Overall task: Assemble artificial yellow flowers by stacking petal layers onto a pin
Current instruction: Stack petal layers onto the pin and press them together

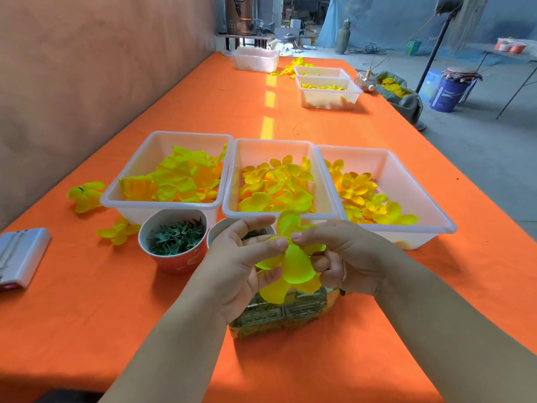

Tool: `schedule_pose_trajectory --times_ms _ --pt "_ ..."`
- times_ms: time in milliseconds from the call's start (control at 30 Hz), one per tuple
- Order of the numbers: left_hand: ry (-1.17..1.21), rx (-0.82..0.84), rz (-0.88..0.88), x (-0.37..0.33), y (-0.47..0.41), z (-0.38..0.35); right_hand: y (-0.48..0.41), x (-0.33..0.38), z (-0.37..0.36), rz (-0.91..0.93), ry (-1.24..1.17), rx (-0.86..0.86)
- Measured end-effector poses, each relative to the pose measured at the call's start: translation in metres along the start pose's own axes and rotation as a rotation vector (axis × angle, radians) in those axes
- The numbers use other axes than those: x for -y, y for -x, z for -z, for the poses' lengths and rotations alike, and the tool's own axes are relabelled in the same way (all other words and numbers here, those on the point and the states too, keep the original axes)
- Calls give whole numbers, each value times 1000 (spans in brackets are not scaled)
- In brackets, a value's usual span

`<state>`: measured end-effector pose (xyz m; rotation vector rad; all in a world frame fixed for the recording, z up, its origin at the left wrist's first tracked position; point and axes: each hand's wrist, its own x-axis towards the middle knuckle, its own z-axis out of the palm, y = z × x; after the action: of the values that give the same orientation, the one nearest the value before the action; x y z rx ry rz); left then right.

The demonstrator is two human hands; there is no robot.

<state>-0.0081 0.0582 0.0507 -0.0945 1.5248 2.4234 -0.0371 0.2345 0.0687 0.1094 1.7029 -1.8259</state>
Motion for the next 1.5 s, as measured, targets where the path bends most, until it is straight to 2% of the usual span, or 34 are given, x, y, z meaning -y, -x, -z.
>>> schedule_pose_trajectory --times_ms 200,533,867,1067,1200,1333,1500 --pt "-45 -26 -23 2 -1 4 0 -4 1 -8 -15 1" --pt "-128 -99 -39 1 -1 -6 0 -3 3 85 22 -43" --pt "-6 -35 -16 0 -1 -5 3 0 0 52 -37 55" --pt "11 3 -42 4 -2 -6 -1 -4 0 55 -40 27" --pt "-8 -5 -89 6 -2 -8 -1 -6 -1 64 -43 25" --pt "-39 -116 -185 9 0 -12 0 -6 -4 70 -76 -2" --pt "-222 -208 -373 17 4 -13 3 -6 -7 100 -90 -1"
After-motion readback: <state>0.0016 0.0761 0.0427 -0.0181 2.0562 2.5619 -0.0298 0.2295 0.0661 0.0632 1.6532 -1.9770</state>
